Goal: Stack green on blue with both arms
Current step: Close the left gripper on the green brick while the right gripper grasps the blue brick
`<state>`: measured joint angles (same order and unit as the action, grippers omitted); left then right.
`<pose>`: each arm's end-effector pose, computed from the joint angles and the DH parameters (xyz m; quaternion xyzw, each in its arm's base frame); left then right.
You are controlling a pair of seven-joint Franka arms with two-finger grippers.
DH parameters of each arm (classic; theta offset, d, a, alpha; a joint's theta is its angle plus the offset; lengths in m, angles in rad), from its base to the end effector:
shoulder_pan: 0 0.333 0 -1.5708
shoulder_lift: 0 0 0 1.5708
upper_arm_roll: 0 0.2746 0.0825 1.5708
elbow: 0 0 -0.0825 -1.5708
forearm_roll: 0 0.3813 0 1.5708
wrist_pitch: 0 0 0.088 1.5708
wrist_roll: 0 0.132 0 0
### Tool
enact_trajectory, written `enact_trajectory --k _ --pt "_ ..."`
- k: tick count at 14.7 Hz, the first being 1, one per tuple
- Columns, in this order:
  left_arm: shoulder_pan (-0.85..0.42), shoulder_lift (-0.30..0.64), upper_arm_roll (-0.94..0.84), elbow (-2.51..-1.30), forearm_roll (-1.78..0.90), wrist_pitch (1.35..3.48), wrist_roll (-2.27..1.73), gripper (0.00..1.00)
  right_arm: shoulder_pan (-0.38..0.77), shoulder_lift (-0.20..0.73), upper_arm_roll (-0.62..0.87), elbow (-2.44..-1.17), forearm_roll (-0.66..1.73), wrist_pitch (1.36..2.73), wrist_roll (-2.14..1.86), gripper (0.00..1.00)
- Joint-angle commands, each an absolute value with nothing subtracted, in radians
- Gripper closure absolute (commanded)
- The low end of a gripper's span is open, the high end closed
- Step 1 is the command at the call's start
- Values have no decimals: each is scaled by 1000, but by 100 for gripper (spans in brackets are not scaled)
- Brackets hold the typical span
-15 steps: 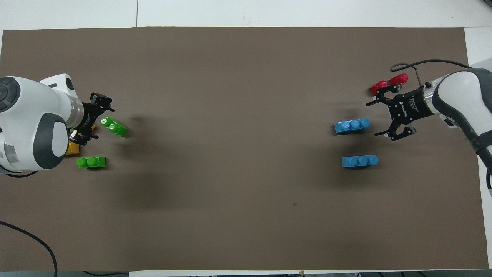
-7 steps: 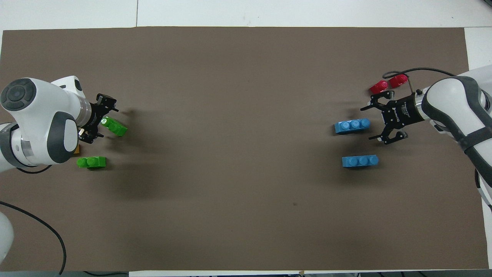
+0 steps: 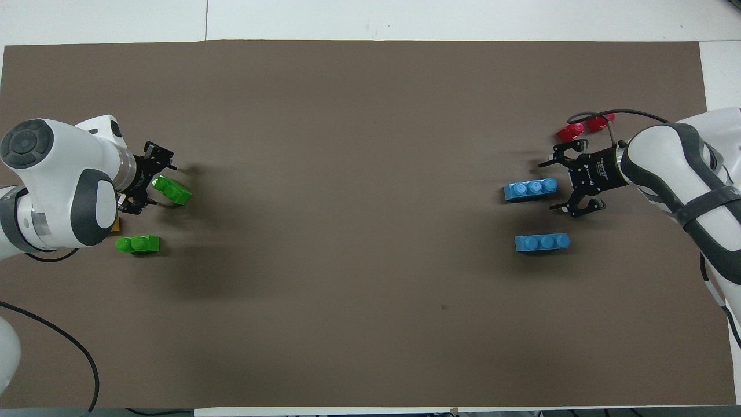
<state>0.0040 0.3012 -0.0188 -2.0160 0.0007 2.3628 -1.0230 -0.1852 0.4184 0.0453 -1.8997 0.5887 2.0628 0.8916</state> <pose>0.5901 -0.0087 0.2446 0.8753 0.4831 0.0186 0.0135 0.5834 -0.0403 0.2120 -0.7401 0.6141 0.2041 0.1830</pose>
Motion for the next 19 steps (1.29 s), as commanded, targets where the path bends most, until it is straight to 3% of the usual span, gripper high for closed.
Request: enact_trajectory --k 1,4,6,12,13,19 --pt "8 305 -21 -2023 25 2393 -1043 100 -186 407 49 -1931 643 2091 850 3" --pt "9 305 -21 -2020 25 2391 -1034 100 -186 405 49 -1931 643 2086 850 8" --pt "9 307 -21 -2016 25 2388 -1034 100 -189 405 49 -1931 644 2082 848 17" --pt "-9 262 -23 -1933 25 2231 -1049 100 -181 402 55 -1916 644 2063 845 95" --pt "-17 250 -23 -1912 25 2191 -1066 100 -175 399 55 -1913 643 2063 844 100" --pt "-86 227 -28 -1774 25 2007 -1296 100 -144 358 57 -1856 644 1999 938 100"
